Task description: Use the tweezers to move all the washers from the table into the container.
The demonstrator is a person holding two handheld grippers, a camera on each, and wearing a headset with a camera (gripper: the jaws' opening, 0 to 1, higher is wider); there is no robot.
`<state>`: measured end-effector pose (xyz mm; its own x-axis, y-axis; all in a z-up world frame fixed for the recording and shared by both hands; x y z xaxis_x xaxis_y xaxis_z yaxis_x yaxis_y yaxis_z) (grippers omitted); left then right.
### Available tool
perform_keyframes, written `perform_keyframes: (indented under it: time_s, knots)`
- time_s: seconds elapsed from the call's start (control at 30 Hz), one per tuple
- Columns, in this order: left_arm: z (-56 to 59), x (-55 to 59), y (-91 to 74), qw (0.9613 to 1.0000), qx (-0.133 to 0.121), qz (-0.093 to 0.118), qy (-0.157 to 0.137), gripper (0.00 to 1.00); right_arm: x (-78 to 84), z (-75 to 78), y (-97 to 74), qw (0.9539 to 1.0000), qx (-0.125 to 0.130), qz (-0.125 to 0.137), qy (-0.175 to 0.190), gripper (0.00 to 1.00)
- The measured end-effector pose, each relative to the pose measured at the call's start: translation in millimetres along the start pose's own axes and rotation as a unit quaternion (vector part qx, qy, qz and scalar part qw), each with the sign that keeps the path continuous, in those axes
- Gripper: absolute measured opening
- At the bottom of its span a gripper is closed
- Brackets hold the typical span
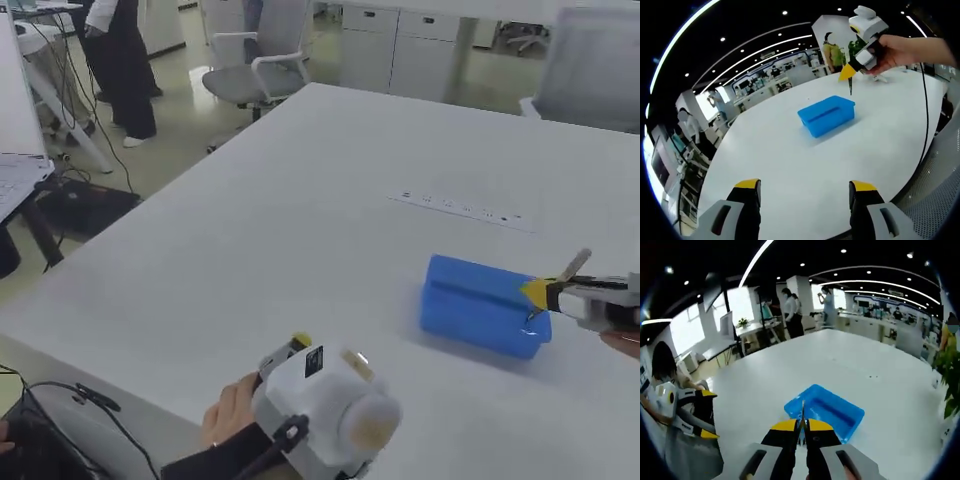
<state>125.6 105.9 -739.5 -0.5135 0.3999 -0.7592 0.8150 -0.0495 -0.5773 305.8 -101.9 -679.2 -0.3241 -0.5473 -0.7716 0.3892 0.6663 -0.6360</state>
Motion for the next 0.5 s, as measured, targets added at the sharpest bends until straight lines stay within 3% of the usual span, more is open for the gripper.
perform_keyframes:
  time_s: [0.07, 0.13, 0.27, 0.43, 0.5]
  knots:
    - [-0.4, 0.1, -0.2, 1.0, -0.001, 0.001, -0.002, 0.73, 2.3, -6.4, 3.8, 0.9985, 0.009, -0.031, -0.044, 0.02]
    - [-0.7, 0.0, -0.2, 1.0, -0.003, 0.002, -0.003, 0.73, 6.1, -17.0, 10.0, 0.9971, -0.026, -0.051, -0.05, 0.03]
    - [-1.2, -1.0, -2.3, 0.9999, -0.004, 0.008, -0.004, 0.73, 17.1, -27.4, 20.0, 0.9897, -0.058, -0.107, -0.076, 0.03]
    - [-1.7, -2.1, -4.8, 0.9998, -0.007, 0.015, -0.006, 0.72, 36.9, -33.4, 36.7, 0.9678, -0.103, -0.193, -0.125, 0.03]
    - [-1.8, -2.0, -4.9, 0.9998, -0.007, 0.015, -0.007, 0.72, 42.6, -33.1, 43.0, 0.9612, -0.116, -0.21, -0.136, 0.03]
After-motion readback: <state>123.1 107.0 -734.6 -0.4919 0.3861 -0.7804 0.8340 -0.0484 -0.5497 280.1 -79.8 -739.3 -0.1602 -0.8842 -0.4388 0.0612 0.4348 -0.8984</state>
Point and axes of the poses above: the centre of the closed fingertips' face, and the gripper's own axes: y roughly forward along the fingers, z roughly to its right, x roughly out of its underside, the point moved 10 cm from there along -y, roughly backward along the fingers, and after that the axes turned 1 degree about x, right-handed, at the moved point
